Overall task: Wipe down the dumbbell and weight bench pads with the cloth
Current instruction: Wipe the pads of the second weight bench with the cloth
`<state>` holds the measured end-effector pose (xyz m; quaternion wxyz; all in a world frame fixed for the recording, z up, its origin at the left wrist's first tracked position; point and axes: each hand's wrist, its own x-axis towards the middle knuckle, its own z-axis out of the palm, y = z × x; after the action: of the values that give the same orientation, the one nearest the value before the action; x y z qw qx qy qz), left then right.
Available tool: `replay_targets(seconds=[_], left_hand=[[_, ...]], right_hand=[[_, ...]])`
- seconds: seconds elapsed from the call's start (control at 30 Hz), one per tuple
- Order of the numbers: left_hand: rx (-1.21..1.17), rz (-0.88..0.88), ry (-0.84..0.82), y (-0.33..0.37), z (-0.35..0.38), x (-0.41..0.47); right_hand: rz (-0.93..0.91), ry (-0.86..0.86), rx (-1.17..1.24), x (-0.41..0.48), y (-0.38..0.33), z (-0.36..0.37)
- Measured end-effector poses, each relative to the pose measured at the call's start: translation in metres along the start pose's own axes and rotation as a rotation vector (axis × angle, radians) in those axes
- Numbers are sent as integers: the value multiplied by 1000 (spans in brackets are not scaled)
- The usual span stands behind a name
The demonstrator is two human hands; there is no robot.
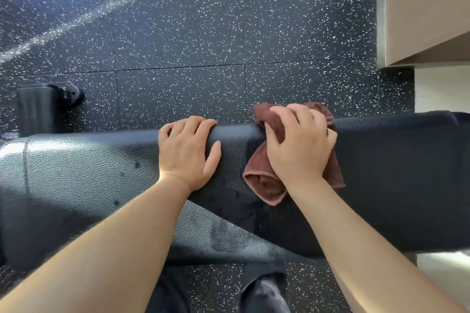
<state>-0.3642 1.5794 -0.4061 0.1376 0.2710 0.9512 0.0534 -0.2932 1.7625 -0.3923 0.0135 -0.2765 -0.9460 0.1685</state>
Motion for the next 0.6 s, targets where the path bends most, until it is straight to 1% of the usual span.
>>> replay_targets(seconds=[0.07,0.23,0.3,0.37,0.4,0.5,0.6], left_hand=[[-3,2,1,-1,1,-2],[-8,0,-68,0,-7,-2],[-36,98,-87,-10,-8,-4],[-53,212,-103,-36,-14,-5],[-32,218,-110,-54,-16,-5],[46,125,-124,-96,-22,-4],[15,126,-117,-104,-18,-4]], right_hand=[[21,-8,-18,2,-15,4],[-46,-24,-29,-23,-31,6],[-64,4,-50,-44,-35,9],[-52,16,-68,-61,-45,16],[-26,12,-63,-66,-53,19],[64,24,-40,-62,-79,27],[77,17,-42,-41,-95,33]])
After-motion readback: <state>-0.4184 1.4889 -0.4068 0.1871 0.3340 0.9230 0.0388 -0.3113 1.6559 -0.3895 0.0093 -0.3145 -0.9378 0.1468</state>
